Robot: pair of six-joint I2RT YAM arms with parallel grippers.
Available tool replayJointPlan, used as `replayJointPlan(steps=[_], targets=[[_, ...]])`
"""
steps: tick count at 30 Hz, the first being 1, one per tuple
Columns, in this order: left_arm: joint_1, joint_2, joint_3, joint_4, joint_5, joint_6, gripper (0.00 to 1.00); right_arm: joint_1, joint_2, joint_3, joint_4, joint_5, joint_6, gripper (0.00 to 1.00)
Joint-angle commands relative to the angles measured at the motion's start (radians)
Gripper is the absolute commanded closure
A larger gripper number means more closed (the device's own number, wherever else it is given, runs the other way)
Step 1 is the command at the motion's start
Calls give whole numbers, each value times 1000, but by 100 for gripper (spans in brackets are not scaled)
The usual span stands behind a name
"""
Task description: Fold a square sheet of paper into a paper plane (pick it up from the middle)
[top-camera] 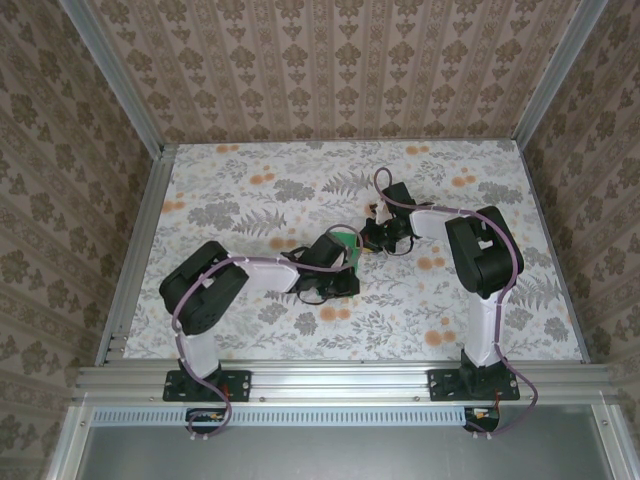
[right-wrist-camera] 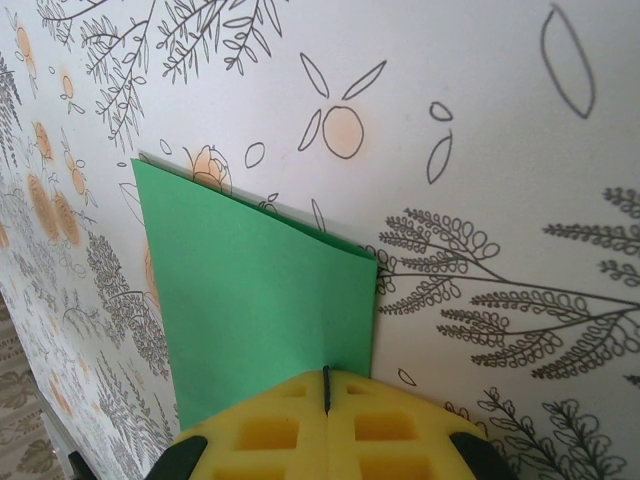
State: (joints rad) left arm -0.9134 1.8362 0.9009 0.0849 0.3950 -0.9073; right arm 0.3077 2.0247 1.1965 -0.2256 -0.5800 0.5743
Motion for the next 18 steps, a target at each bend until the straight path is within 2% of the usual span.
replayJointPlan(steps=[1, 11, 15, 18], targets=[[-33, 3, -63, -104, 16, -35, 91, 7, 67, -12, -65, 108, -17, 94], [-29, -106, -82, -87, 0, -32, 89, 16, 26, -5, -66, 91, -20, 94], [9, -206, -43, -123, -19, 7, 84, 28, -32, 14, -64, 67, -20, 93], [58, -287, -37, -153, -53, 26, 76, 32, -99, 15, -59, 59, -6, 89]])
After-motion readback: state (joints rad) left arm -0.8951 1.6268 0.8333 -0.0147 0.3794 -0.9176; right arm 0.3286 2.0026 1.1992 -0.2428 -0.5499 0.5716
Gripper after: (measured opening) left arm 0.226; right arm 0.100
